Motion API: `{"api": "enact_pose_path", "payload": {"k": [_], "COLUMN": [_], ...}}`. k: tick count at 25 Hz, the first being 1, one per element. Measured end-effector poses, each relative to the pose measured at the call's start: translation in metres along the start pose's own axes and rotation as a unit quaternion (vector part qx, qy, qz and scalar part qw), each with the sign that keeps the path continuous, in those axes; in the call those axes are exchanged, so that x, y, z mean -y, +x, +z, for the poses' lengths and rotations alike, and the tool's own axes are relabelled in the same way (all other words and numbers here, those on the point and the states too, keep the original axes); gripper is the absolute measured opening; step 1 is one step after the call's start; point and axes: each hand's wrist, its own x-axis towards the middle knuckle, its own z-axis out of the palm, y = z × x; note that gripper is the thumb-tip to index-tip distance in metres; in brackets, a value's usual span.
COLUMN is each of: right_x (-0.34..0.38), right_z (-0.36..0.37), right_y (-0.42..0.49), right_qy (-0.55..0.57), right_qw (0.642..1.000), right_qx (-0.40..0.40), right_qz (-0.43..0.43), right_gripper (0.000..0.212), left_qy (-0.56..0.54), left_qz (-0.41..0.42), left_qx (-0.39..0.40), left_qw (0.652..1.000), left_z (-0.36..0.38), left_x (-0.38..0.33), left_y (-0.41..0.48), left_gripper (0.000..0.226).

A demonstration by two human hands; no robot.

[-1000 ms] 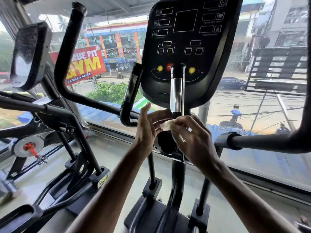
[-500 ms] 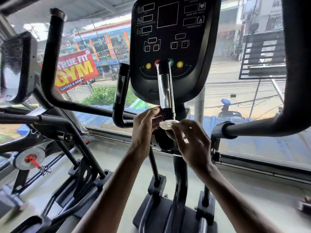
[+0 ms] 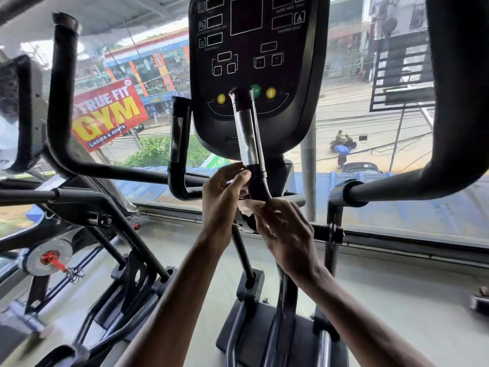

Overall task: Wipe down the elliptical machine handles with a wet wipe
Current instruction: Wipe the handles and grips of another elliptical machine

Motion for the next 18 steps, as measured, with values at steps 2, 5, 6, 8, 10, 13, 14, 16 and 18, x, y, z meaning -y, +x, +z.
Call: {"api": "enact_pose_path", "payload": {"k": [2, 5, 6, 8, 10, 13, 14, 16, 18], "right_x": [-0.005, 0.007, 0.013, 0.02, 0.024, 0.029, 0.029, 0.022, 0.012], "right_z": [-0.003, -0.002, 0.005, 0.016, 0.017, 0.014, 0.014, 0.018, 0.017], "right_y": [-0.01, -0.023, -0.026, -0.023, -0.015, -0.009, -0.008, -0.005, -0.006], "right_qy": [0.027, 0.129, 0.157, 0.274, 0.398, 0.441, 0.443, 0.434, 0.421], "right_qw": [0.998, 0.953, 0.92, 0.797, 0.653, 0.597, 0.59, 0.574, 0.577], "right_qx": [0.0, -0.016, -0.028, -0.095, -0.167, -0.191, -0.192, -0.206, -0.216], "right_qz": [0.052, 0.274, 0.358, 0.529, 0.623, 0.643, 0.647, 0.663, 0.666], "right_gripper": [0.01, 0.011, 0.013, 0.011, 0.002, 0.011, 0.01, 0.008, 0.006], "left_qy": [0.048, 0.083, 0.085, 0.082, 0.091, 0.101, 0.102, 0.117, 0.16], "left_qz": [0.018, 0.022, 0.023, 0.033, 0.05, 0.063, 0.065, 0.077, 0.117], "left_qx": [-0.003, -0.005, -0.011, -0.02, -0.029, -0.045, -0.053, -0.073, -0.103], "left_qw": [0.999, 0.996, 0.996, 0.996, 0.994, 0.992, 0.991, 0.987, 0.975], "left_z": [0.0, 0.003, 0.005, 0.008, 0.009, 0.011, 0.011, 0.015, 0.019], "left_x": [0.004, 0.015, 0.019, 0.024, 0.025, 0.028, 0.03, 0.036, 0.044], "left_y": [-0.002, -0.01, -0.012, -0.016, -0.021, -0.029, -0.031, -0.034, -0.04], "left_gripper": [0.014, 0.026, 0.027, 0.026, 0.024, 0.021, 0.021, 0.025, 0.033]}}
